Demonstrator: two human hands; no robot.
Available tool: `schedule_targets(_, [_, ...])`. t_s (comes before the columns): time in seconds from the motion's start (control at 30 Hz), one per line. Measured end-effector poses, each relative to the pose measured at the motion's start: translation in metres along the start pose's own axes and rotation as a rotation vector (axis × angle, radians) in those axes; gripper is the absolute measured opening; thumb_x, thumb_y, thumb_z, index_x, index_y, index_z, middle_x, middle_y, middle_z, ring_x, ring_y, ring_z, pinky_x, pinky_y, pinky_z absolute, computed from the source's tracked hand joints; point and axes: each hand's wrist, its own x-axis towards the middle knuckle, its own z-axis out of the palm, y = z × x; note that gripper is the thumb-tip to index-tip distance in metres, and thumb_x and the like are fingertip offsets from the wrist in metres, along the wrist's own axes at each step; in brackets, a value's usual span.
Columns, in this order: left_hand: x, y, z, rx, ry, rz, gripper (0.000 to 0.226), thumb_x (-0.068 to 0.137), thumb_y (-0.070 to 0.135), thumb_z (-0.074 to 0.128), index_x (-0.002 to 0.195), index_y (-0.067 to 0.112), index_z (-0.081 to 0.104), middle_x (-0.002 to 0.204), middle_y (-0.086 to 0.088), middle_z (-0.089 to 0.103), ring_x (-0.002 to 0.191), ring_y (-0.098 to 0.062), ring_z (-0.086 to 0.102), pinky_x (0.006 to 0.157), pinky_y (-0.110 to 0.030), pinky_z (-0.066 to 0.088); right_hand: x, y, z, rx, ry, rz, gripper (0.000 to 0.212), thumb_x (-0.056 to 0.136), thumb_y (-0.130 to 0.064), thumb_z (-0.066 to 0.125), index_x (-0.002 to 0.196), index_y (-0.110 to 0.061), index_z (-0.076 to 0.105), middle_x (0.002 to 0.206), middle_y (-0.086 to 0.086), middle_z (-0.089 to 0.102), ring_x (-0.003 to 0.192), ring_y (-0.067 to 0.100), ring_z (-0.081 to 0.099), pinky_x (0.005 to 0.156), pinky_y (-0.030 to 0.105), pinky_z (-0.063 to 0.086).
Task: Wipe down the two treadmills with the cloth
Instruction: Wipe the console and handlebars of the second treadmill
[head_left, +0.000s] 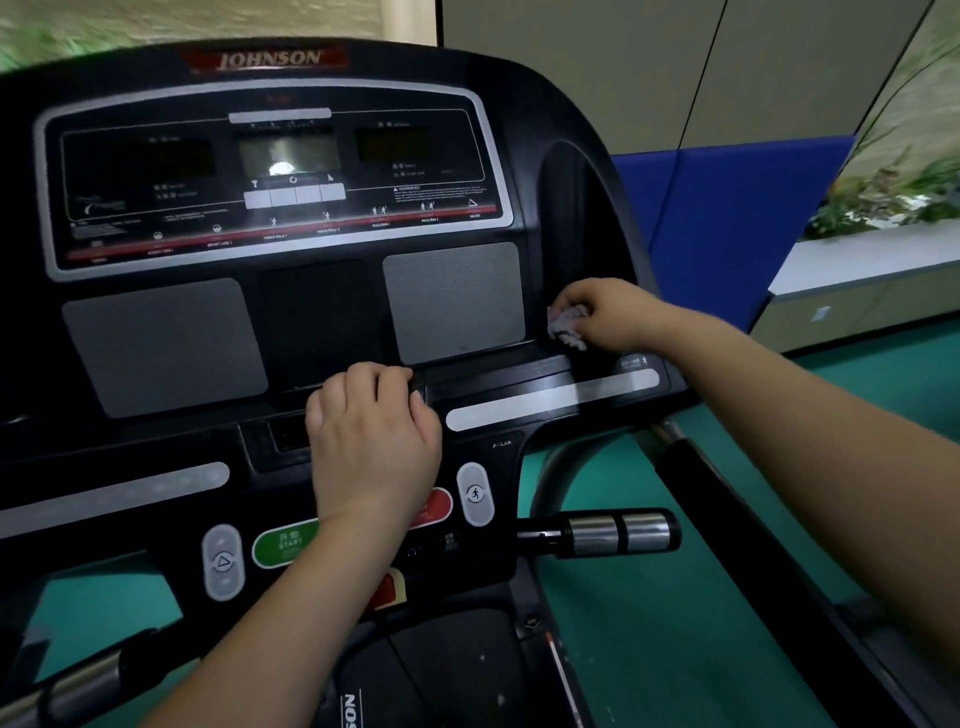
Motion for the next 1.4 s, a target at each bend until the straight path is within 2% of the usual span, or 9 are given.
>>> schedule_targets(0.07, [0.0, 0.0, 0.0, -0.001, 0.005, 0.0, 0.033, 0.085, 0.027, 0.044, 0.106, 0.012, 0.065, 0.102, -0.006, 0.058, 0.096, -0.029, 0.051, 0.091, -0.043, 0.036, -0.014, -0.005, 0.018, -0.023, 0.173, -0.044, 0.027, 0.092, -0.01, 0.049, 0.112, -0.016, 0.065, 0.113, 0.003, 0.063, 0.091, 0.016, 0.059, 0.069, 0.012, 0.045])
schedule_targets(0.17, [0.001, 0.001, 0.001, 0.002, 0.015, -0.005, 0.033, 0.085, 0.027, 0.045, 0.105, 0.012, 0.065, 0.102, -0.007, 0.059, 0.096, -0.03, 0.05, 0.091, -0.044, 0.035, -0.04, -0.02, 0.056, -0.032, 0.413, -0.274, 0.036, 0.084, -0.017, 0.042, 0.108, -0.018, 0.068, 0.114, 0.005, 0.065, 0.107, 0.027, 0.059, 0.091, 0.039, 0.049])
schedule_targets(0.4, [0.0, 0.001, 0.0, -0.001, 0.007, -0.01, 0.035, 0.086, 0.028, 0.044, 0.109, 0.013, 0.065, 0.105, -0.006, 0.059, 0.101, -0.028, 0.048, 0.096, -0.043, 0.033, -0.046, -0.015, 0.074, -0.093, 0.482, -0.451, 0.034, 0.089, -0.025, 0.046, 0.116, -0.02, 0.067, 0.113, 0.002, 0.065, 0.098, 0.029, 0.06, 0.077, 0.043, 0.048])
schedule_targets(0.53, [0.0, 0.001, 0.0, -0.005, 0.016, -0.013, 0.033, 0.085, 0.027, 0.044, 0.108, 0.013, 0.065, 0.104, -0.006, 0.059, 0.1, -0.029, 0.048, 0.095, -0.045, 0.034, -0.053, 0.046, 0.067, -0.042, 0.624, -0.327, 0.033, 0.091, -0.016, 0.052, 0.12, -0.017, 0.066, 0.12, 0.008, 0.062, 0.108, 0.03, 0.057, 0.091, 0.046, 0.047])
schedule_targets(0.67, [0.001, 0.002, 0.0, 0.006, 0.005, -0.011, 0.035, 0.086, 0.028, 0.043, 0.108, 0.014, 0.065, 0.104, -0.006, 0.059, 0.1, -0.03, 0.048, 0.095, -0.045, 0.034, -0.068, 0.085, 0.059, 0.096, 0.729, -0.096, 0.035, 0.093, -0.008, 0.058, 0.126, -0.018, 0.063, 0.133, 0.005, 0.057, 0.123, 0.022, 0.052, 0.107, 0.024, 0.036])
schedule_targets(0.87, [0.001, 0.003, -0.001, 0.014, 0.008, -0.014, 0.037, 0.085, 0.028, 0.041, 0.108, 0.013, 0.065, 0.104, -0.007, 0.06, 0.1, -0.031, 0.048, 0.094, -0.046, 0.035, -0.082, 0.048, 0.085, 0.235, 0.735, 0.043, 0.037, 0.093, -0.011, 0.058, 0.129, -0.02, 0.059, 0.14, -0.002, 0.052, 0.13, 0.014, 0.045, 0.113, 0.029, 0.033])
schedule_targets(1.13, [0.0, 0.003, -0.001, 0.011, 0.031, -0.016, 0.035, 0.083, 0.027, 0.043, 0.106, 0.013, 0.066, 0.104, -0.01, 0.06, 0.099, -0.034, 0.048, 0.093, -0.048, 0.034, -0.098, -0.038, 0.144, 0.064, 0.633, -0.524, 0.035, 0.087, -0.012, 0.052, 0.119, -0.014, 0.067, 0.131, 0.01, 0.061, 0.122, 0.031, 0.054, 0.102, 0.049, 0.041])
schedule_targets(1.3, [0.0, 0.002, 0.0, 0.009, 0.024, -0.016, 0.036, 0.084, 0.028, 0.043, 0.108, 0.013, 0.065, 0.106, -0.01, 0.06, 0.101, -0.034, 0.047, 0.095, -0.049, 0.034, -0.097, 0.016, 0.13, -0.054, 0.618, -0.543, 0.058, 0.072, 0.004, 0.067, 0.125, -0.019, 0.064, 0.136, 0.008, 0.057, 0.126, 0.029, 0.051, 0.107, 0.044, 0.038])
schedule_targets(1.4, [0.0, 0.003, -0.001, 0.009, 0.034, -0.015, 0.036, 0.084, 0.028, 0.042, 0.108, 0.013, 0.065, 0.106, -0.011, 0.06, 0.1, -0.034, 0.047, 0.095, -0.049, 0.034, -0.101, 0.049, 0.113, -0.007, 0.661, -0.407, 0.053, 0.078, 0.003, 0.068, 0.126, -0.019, 0.063, 0.137, 0.008, 0.056, 0.127, 0.027, 0.049, 0.11, 0.041, 0.036])
